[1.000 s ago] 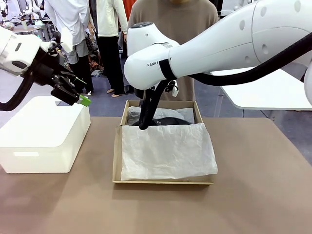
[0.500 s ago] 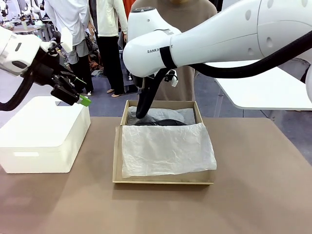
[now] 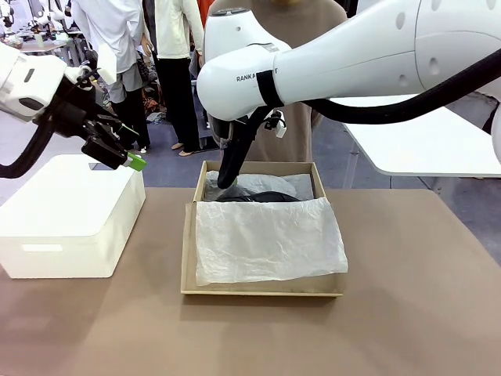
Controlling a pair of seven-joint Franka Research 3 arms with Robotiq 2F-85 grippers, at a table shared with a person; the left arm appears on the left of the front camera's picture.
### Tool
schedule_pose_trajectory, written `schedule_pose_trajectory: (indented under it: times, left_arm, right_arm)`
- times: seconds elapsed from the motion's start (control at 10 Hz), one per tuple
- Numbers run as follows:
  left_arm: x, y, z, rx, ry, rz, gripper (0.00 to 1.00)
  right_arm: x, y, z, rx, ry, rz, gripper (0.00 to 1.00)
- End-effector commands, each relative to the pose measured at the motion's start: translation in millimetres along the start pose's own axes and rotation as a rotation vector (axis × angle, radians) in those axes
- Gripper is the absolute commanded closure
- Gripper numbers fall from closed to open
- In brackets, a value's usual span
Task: Pack the shoes into the box.
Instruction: Close the Shoes Box.
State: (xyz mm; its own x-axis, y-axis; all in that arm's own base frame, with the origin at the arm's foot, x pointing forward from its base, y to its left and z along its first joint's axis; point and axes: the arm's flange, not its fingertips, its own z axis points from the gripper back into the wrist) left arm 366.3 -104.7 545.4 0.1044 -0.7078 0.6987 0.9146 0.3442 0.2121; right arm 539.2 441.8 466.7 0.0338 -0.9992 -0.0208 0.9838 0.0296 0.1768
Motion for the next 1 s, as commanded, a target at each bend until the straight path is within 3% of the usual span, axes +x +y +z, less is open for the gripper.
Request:
schedule_pose_trajectory:
  times: [0.0, 0.2, 0.4, 0.7, 0.9]
  left_arm:
    - [-1, 2, 0, -0.010, -0.019, -0.014, 0.00]
    - [-1, 2, 0, -0.010, -0.019, -0.014, 0.00]
    - [-1, 2, 0, -0.010, -0.019, -0.014, 0.00]
    - [-1, 2, 0, -0.010, -0.019, -0.014, 0.00]
    - [-1, 2, 0, -0.010, -0.019, -0.014, 0.00]
  right_arm:
    - [0, 1, 1, 0.009, 0.002, 0.000, 0.00]
    - [10, -3, 17, -0.039, 0.049, 0.077, 0.00]
    - [37, -9, 52, -0.103, 0.099, 0.327, 0.00]
    - [84, -19, 90, -0.234, 0.057, 0.670, 0.00]
    - [118, -27, 107, -0.268, 0.104, 1.016, 0.00]
